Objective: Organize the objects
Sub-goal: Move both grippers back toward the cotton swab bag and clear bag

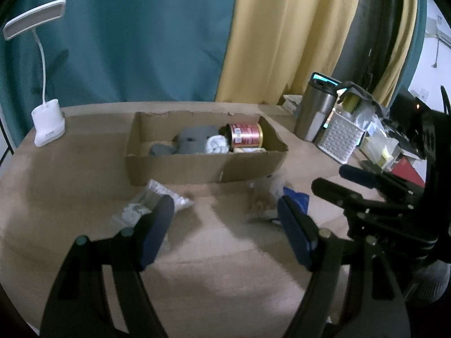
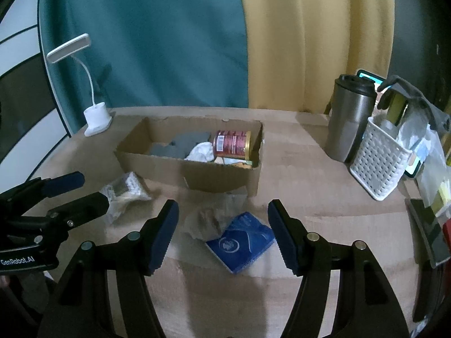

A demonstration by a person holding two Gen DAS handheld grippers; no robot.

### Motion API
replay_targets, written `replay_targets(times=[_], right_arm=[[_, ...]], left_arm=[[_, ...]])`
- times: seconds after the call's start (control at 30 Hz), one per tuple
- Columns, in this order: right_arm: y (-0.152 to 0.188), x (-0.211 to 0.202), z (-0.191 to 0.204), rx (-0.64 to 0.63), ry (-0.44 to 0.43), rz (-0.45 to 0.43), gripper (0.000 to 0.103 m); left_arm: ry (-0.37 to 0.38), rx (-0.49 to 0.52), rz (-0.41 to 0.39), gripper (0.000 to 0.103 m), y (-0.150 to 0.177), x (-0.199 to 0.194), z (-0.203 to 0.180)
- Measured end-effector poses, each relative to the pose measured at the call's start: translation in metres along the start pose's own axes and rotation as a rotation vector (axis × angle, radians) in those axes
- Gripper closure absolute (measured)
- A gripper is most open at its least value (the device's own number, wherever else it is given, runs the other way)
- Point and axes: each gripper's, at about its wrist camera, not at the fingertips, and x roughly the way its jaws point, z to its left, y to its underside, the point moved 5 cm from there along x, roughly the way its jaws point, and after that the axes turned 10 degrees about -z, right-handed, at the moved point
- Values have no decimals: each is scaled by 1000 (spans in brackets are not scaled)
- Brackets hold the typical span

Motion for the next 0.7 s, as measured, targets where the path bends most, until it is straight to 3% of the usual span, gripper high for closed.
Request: replay_targets(times=[0.1,0.2,0.7], right_arm=[[4,-1,-1,4,3,3,33],[8,-2,-2,8,4,8,22],[28,11,-7,22,7,60,22]], left_arm=[[-2,-3,6,26,4,0,0],[-3,-4,12,26,7,1,0],[-32,-30,57,26,29,12,13]])
